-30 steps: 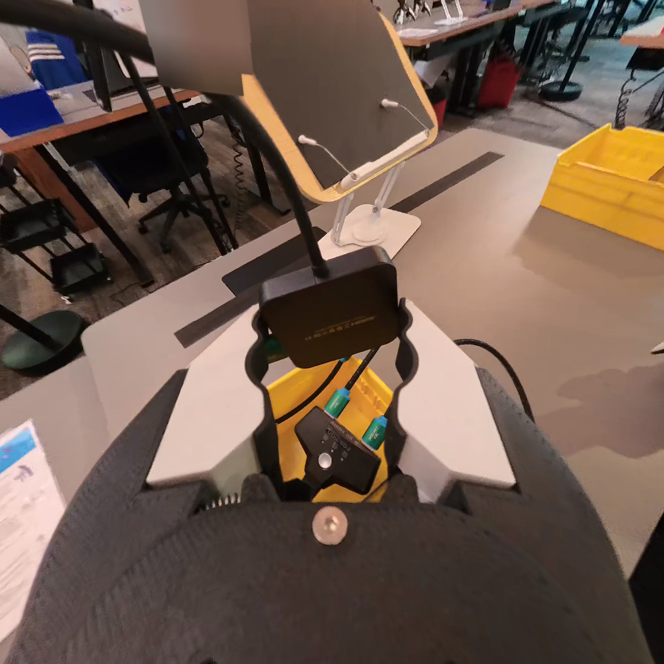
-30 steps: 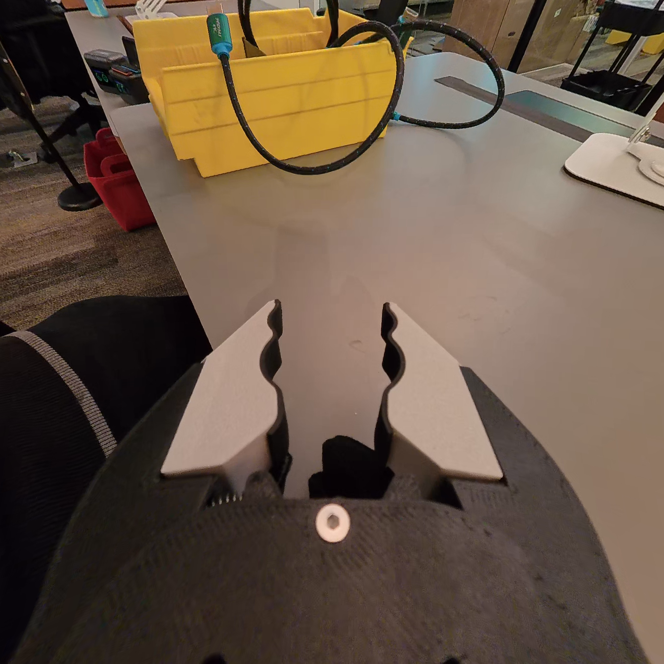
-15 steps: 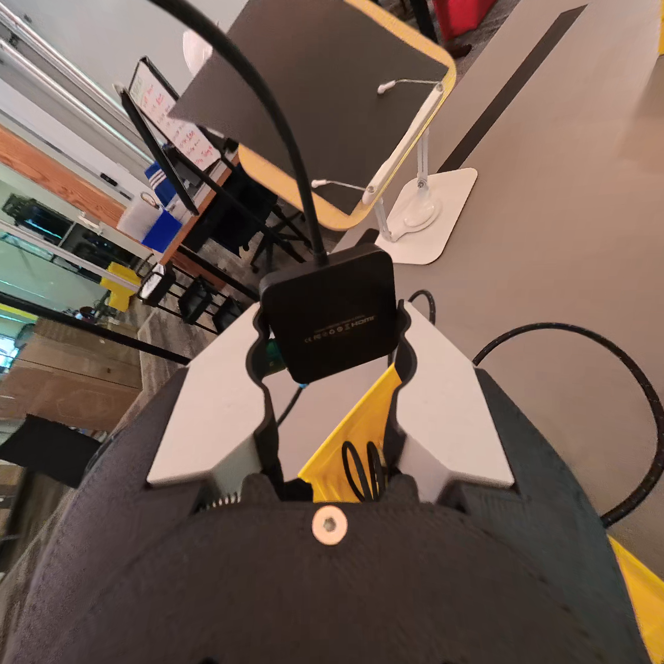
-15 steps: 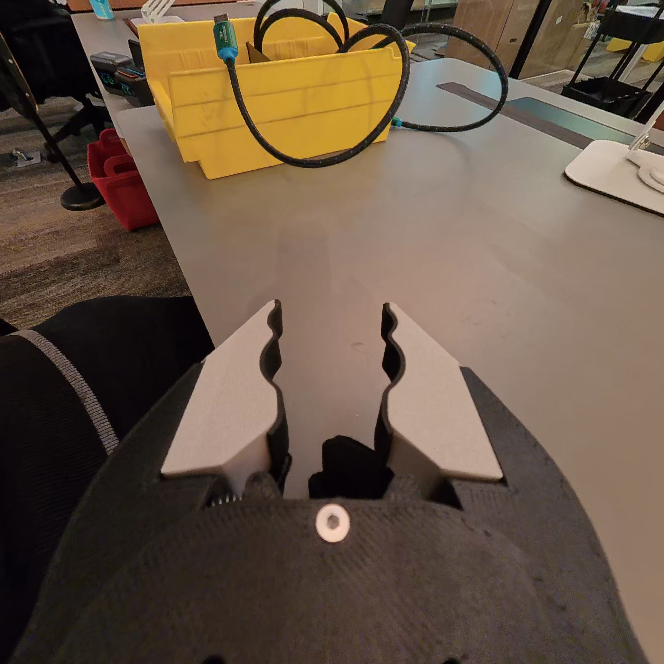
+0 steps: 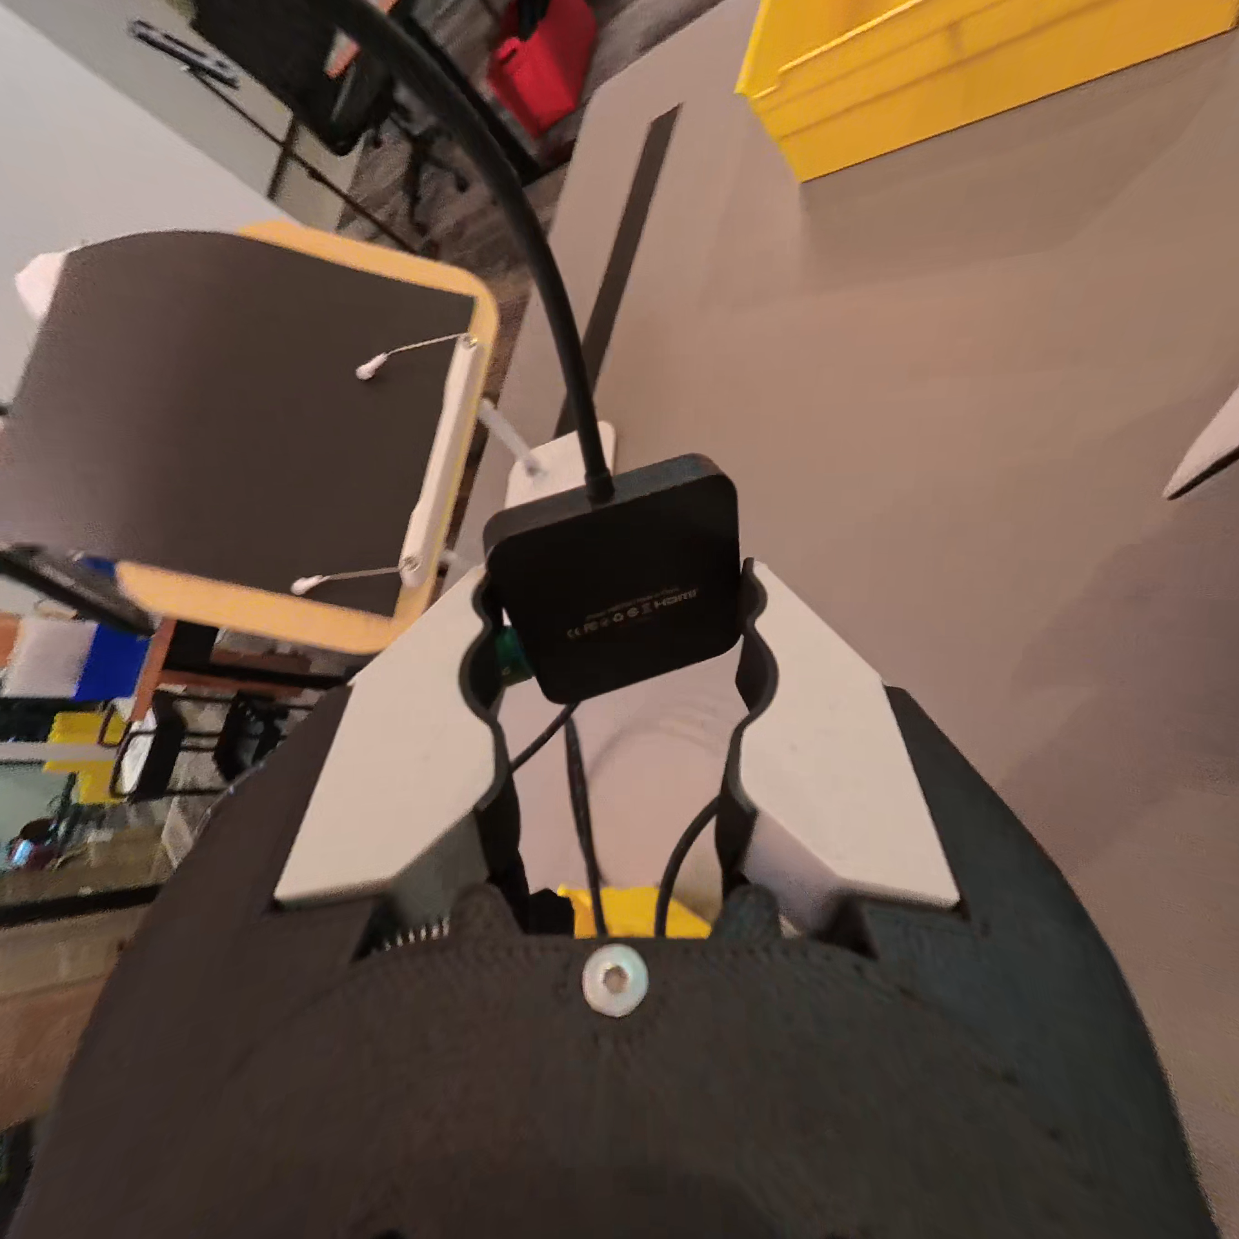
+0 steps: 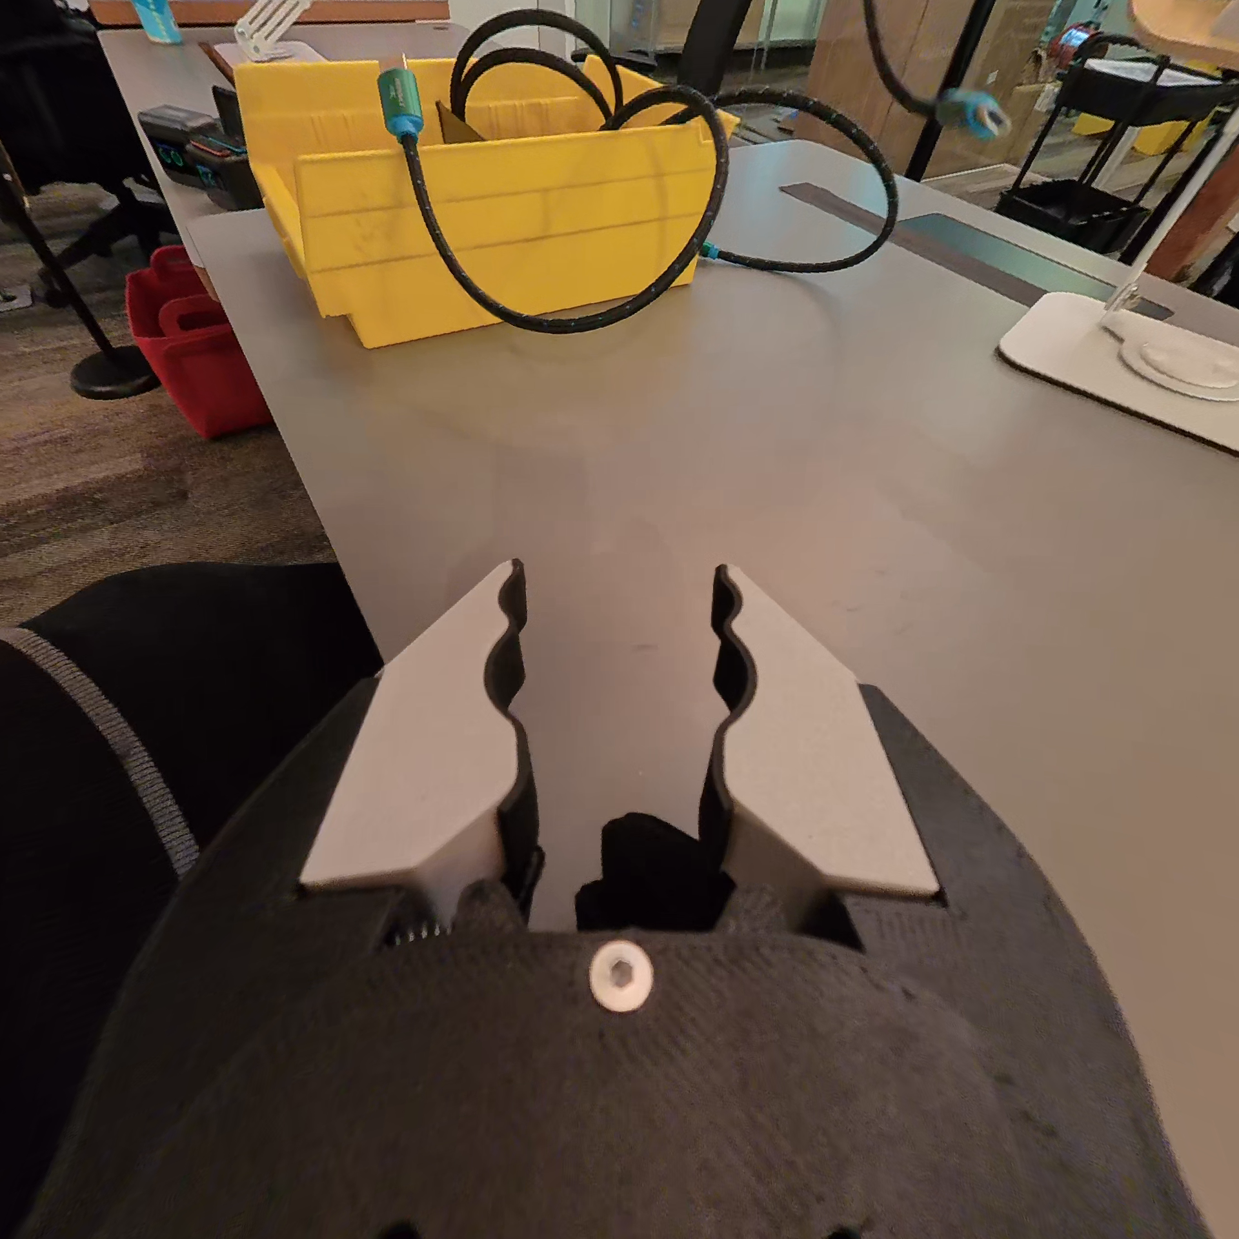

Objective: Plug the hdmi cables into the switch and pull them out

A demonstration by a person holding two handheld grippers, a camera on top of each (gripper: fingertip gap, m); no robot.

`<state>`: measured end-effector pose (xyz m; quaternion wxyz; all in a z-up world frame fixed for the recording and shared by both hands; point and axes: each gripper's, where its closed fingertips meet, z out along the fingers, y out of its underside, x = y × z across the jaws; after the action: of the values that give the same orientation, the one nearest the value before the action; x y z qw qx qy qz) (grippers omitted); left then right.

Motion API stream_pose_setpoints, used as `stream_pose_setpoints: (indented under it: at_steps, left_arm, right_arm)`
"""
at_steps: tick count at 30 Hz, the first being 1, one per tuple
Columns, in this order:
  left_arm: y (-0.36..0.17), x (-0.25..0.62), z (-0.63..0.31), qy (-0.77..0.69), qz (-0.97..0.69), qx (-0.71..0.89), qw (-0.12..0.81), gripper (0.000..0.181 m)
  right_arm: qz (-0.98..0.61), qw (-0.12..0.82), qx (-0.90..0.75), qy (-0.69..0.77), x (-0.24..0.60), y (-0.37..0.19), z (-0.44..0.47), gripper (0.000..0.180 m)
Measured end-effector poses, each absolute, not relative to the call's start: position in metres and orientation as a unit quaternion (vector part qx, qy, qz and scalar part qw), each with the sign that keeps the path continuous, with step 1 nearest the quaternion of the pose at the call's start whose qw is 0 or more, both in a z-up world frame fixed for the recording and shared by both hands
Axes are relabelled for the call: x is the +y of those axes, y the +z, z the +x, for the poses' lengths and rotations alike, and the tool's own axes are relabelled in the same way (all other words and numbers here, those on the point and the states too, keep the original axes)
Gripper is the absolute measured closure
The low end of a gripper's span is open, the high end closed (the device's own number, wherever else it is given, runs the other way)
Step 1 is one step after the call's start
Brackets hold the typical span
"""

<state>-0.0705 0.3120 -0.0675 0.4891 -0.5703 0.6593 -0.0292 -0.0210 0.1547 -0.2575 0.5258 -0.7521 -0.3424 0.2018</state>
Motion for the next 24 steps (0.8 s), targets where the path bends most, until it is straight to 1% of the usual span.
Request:
stream_pose_setpoints:
  at_steps: [1, 8, 13, 17, 21, 24]
  left_arm:
    - [-0.075, 0.309, -0.060, -0.033, -0.567, 0.668, 0.481, 0.112]
    - [-0.143, 0.281, 0.001, -0.036, -0.544, 0.729, 0.414, 0.112]
    - [-0.185, 0.253, 0.033, -0.084, -0.546, 0.737, 0.390, 0.113]
    - [-0.210, 0.241, 0.049, -0.076, -0.540, 0.743, 0.388, 0.113]
    - [-0.227, 0.230, 0.060, -0.054, -0.519, 0.761, 0.386, 0.113]
    - [-0.236, 0.218, 0.068, -0.039, -0.489, 0.784, 0.380, 0.113]
  right_arm:
    - [-0.752, 0.529, -0.339, 0.199, 0.156, -0.256, -0.019, 0.126]
    - [-0.754, 0.558, -0.288, 0.195, 0.169, -0.242, 0.004, 0.126]
    - [-0.741, 0.586, -0.190, 0.268, 0.179, -0.218, 0.032, 0.128]
    - [-0.725, 0.606, -0.137, 0.299, 0.187, -0.198, 0.059, 0.131]
    - [-0.732, 0.597, -0.134, 0.300, 0.193, -0.192, 0.066, 0.132]
    - [-0.763, 0.549, -0.143, 0.310, 0.201, -0.210, 0.061, 0.132]
